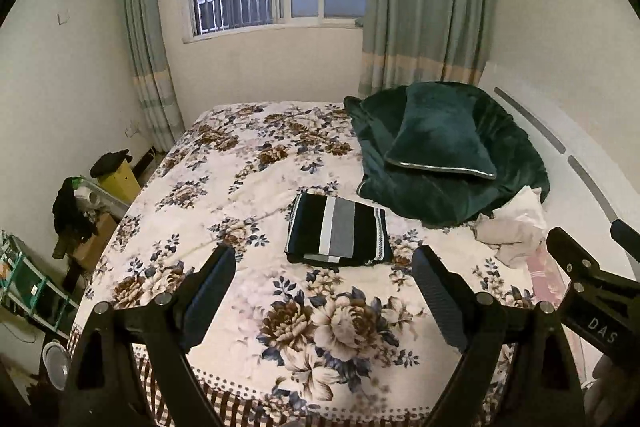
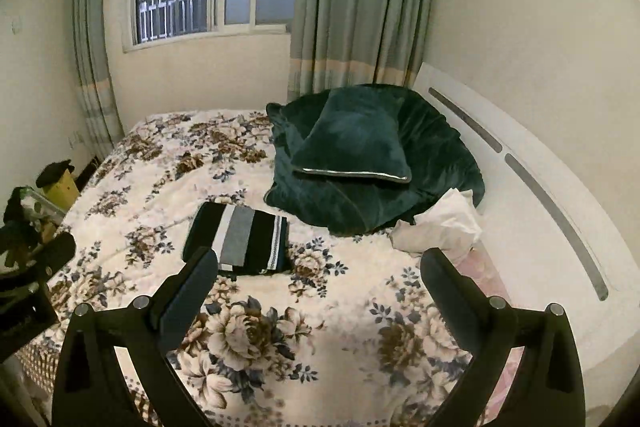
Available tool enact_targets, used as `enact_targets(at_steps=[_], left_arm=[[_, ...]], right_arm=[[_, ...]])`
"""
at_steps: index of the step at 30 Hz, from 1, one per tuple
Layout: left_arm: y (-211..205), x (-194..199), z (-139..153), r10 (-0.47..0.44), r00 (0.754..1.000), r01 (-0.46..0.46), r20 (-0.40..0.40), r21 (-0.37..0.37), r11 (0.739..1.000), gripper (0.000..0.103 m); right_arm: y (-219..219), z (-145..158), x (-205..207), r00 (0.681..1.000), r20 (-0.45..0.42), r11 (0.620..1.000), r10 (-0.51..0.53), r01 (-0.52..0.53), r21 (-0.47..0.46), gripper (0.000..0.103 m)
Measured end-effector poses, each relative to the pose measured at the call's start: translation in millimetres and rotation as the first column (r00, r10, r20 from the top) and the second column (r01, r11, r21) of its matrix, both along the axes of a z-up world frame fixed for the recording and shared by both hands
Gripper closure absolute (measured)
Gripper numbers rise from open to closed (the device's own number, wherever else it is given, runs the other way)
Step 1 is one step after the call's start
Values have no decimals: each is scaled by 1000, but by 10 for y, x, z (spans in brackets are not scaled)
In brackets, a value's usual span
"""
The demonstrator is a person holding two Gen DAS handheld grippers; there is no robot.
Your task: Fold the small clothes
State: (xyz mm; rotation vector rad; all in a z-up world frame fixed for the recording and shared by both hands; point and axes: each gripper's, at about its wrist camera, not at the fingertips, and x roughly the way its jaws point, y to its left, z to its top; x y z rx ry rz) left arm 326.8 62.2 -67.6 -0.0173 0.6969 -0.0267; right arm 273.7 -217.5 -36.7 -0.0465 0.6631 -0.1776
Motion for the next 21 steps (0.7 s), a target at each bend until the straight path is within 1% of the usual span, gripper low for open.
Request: enact_targets(at_steps=[4, 8, 10, 16, 21], left_arm=[[-28, -139, 48, 9, 1000, -9, 12, 6, 1000, 13], [-18, -223, 71, 34, 999, -34, 18, 9, 999, 13], [-13, -249, 84, 43, 999, -43, 21, 8, 999, 0], [3, -338, 118, 72, 996, -72, 48, 12, 997, 0], [17, -354, 113, 85, 995, -86, 47, 13, 996, 0]], right_arm=[[-17, 143, -234, 1000, 13, 1000, 11, -11, 0, 0], [-47, 194, -342, 999, 11, 1000, 30, -30, 1, 0], [-67, 194, -357, 999, 10, 999, 33, -33, -6, 0], [-120, 208, -314, 999, 10, 999, 52, -52, 3, 0], [-118, 247, -266, 997, 22, 997, 71, -71, -3, 0]])
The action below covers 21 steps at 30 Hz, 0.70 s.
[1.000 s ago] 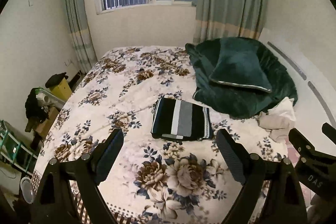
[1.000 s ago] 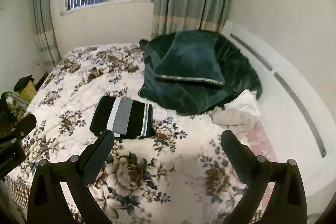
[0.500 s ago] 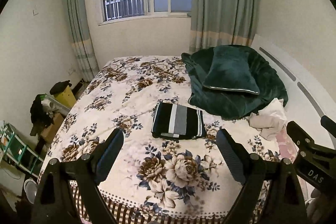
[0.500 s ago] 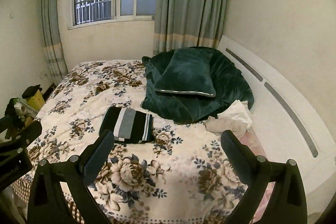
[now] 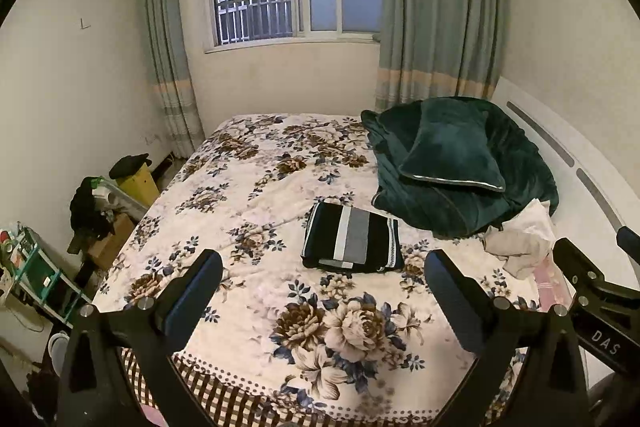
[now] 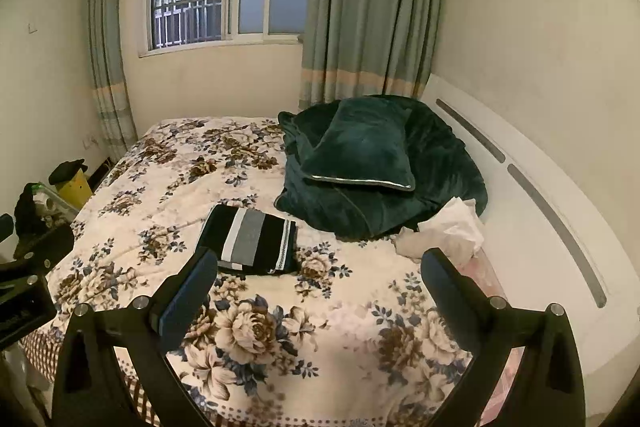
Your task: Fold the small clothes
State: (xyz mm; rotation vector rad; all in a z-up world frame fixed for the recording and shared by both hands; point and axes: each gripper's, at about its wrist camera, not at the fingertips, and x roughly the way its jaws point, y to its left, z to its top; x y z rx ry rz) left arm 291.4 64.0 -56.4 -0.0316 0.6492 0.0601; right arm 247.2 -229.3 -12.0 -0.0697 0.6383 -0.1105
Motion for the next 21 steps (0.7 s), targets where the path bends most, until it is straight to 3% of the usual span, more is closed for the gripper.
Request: enact_targets(at_steps=[21], left_arm=[[12, -84, 36, 18, 1000, -18, 1, 3, 1000, 0]], right_arm=[[3, 52, 51, 999, -4, 999, 34, -34, 11, 0]])
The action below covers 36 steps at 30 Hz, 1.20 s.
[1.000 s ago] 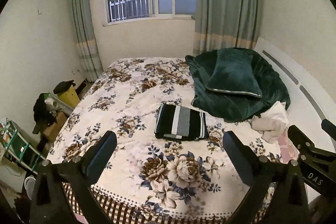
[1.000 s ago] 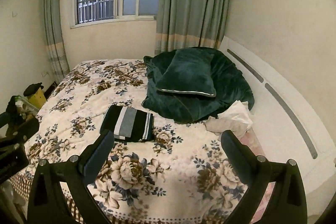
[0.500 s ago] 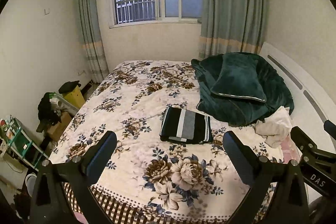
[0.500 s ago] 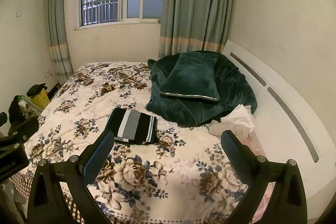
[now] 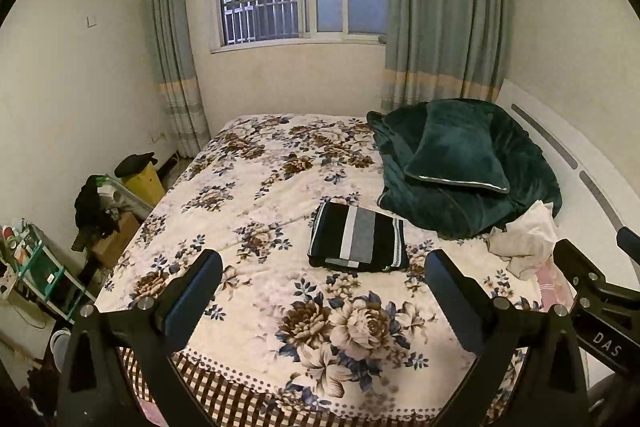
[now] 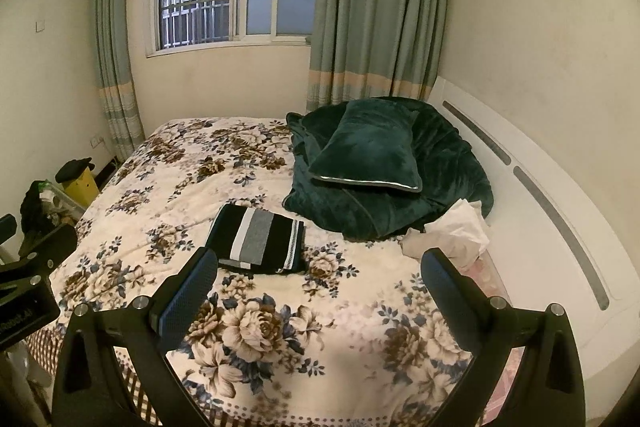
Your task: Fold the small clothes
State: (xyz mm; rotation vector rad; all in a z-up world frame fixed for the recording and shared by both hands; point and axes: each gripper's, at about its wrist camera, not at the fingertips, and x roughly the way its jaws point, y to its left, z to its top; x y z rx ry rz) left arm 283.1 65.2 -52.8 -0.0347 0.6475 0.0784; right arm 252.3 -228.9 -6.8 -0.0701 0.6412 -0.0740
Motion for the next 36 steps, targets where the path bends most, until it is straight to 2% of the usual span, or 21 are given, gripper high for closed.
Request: enact_targets(at_steps=[36], left_arm=[[16, -201, -17, 31, 999, -31, -12, -7, 1000, 0]], right_arm=[[61, -41, -116, 1000, -5, 1000, 17, -17, 0, 0]])
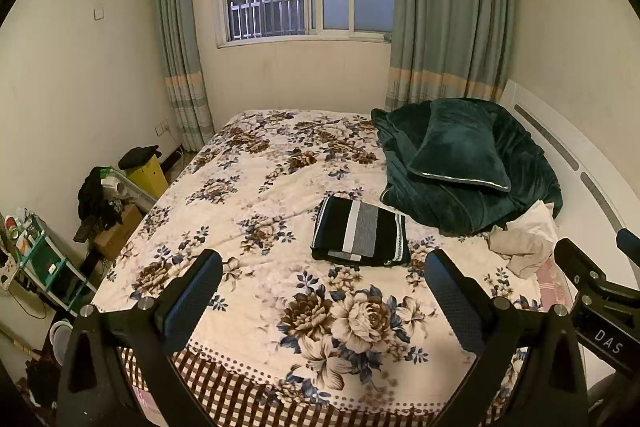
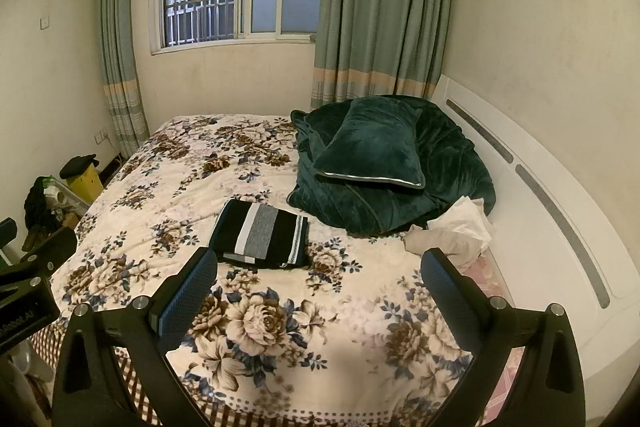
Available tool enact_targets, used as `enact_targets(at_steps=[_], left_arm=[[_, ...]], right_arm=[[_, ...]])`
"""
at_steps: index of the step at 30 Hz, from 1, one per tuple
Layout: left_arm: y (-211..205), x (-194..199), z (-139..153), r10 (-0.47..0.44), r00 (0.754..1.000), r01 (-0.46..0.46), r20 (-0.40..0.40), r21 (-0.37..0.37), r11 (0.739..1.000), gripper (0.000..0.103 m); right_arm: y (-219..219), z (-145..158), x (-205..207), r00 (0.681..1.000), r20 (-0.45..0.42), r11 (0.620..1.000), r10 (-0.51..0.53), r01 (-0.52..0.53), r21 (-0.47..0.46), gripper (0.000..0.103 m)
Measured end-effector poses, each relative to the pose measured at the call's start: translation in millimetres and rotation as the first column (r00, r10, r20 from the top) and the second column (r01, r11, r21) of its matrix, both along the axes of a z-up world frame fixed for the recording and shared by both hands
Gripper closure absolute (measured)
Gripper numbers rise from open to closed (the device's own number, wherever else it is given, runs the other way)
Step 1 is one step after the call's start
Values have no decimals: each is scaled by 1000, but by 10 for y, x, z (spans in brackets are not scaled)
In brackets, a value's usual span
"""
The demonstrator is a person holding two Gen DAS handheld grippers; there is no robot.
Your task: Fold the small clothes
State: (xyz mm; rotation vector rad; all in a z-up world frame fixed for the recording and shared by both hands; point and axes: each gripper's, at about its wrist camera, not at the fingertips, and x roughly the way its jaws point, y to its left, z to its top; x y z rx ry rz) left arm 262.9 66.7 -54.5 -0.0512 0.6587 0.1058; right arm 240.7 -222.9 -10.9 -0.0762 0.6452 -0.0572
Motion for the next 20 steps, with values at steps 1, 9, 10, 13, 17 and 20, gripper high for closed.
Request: enact_targets(at_steps=[1, 9, 10, 13, 17, 20], left_arm=[[1, -8, 1, 0, 1000, 0, 0, 0, 1000, 0], [-2, -30, 1, 4, 1000, -4, -1, 1, 1000, 0], [3, -20, 0, 1, 1000, -1, -2, -1, 1000, 0], [-13, -49, -8, 2, 1000, -2, -3, -1, 1000, 0], [-42, -97, -21, 3, 1000, -3, -4, -8, 1000, 0], [-36, -94, -18, 2, 1000, -2, -5, -4, 1000, 0]], right_arm=[[0, -2, 0, 1000, 0, 1000, 0, 0, -1, 0], [3, -2, -46, 1000, -2, 1000, -2, 2, 2, 0], [5, -6, -34, 1000, -2, 1000, -1, 1, 1, 0], [7, -6, -38, 1000, -1, 1000, -1, 1, 0, 0], [4, -6, -34, 1000, -2, 1000, 0, 0, 2, 0], [-1, -9, -32, 1000, -3, 1000, 2, -2, 3, 0]])
